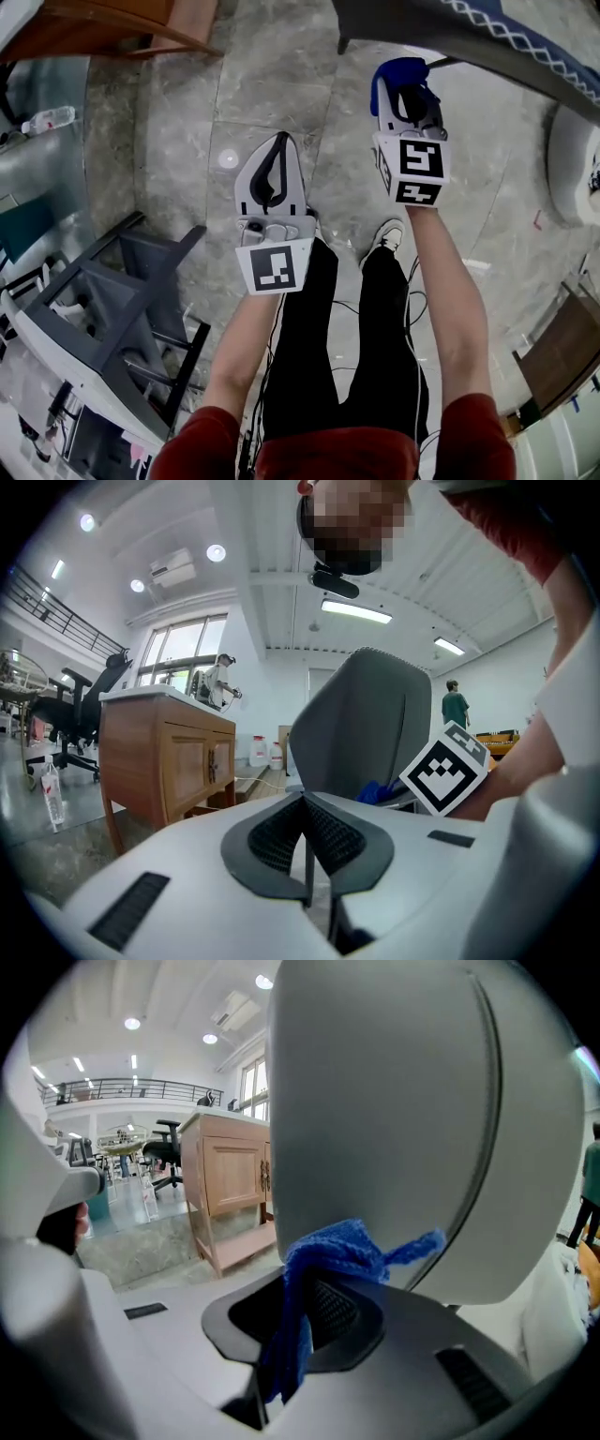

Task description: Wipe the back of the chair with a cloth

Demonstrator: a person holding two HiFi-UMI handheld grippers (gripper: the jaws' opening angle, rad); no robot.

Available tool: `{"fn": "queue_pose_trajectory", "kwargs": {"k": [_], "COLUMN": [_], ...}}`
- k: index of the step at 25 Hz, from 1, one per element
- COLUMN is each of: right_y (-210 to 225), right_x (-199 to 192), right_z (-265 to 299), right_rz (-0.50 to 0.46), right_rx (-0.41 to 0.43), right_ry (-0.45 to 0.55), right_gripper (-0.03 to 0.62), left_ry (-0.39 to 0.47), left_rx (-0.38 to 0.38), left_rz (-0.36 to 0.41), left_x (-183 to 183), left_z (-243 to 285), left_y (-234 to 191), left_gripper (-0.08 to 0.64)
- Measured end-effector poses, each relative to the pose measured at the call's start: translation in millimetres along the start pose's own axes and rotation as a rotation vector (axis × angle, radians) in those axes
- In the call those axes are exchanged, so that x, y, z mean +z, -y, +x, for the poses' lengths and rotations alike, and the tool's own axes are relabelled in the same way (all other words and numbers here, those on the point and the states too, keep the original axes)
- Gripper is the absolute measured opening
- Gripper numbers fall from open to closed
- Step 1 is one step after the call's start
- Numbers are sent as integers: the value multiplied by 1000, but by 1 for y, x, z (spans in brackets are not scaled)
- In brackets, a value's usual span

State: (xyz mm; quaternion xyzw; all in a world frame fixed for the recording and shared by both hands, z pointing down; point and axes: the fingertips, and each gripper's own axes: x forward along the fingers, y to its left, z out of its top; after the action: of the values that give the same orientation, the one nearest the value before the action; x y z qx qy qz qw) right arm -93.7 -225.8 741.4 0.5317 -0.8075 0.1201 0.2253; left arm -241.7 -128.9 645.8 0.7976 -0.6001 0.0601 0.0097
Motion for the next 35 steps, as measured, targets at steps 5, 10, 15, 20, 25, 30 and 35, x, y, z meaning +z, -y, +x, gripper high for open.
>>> {"fn": "queue_pose_trajectory", "kwargs": {"k": [5, 10, 15, 20, 25, 30, 35], "right_y": [40, 89, 145, 181, 211, 238, 259], "right_x": [0, 5, 1, -13, -20, -15, 1], "right_z": [-46, -100, -150, -178, -189, -182, -160], "right_rz": [68, 55, 39, 56, 77, 77, 71], "right_rx": [-26, -74, -154, -188, -191, -207, -218], "right_ry": [37, 93, 152, 158, 160, 170, 191], "right_gripper": [55, 55, 55, 55, 55, 55, 55], "left_ry": [-3, -20, -13, -22, -15, -18, -17], "left_rx": [-66, -137, -167, -183, -175, -167, -145], "left_rz": [8, 24, 6, -3, -18, -21, -11], "left_x": [9, 22, 44, 55, 64, 67, 68], "left_z": [10, 21, 36, 47, 54, 58, 61], "left_y": [54, 111, 161, 201, 230, 243, 242], "left_gripper": [12, 12, 14, 12, 14, 12, 12]}}
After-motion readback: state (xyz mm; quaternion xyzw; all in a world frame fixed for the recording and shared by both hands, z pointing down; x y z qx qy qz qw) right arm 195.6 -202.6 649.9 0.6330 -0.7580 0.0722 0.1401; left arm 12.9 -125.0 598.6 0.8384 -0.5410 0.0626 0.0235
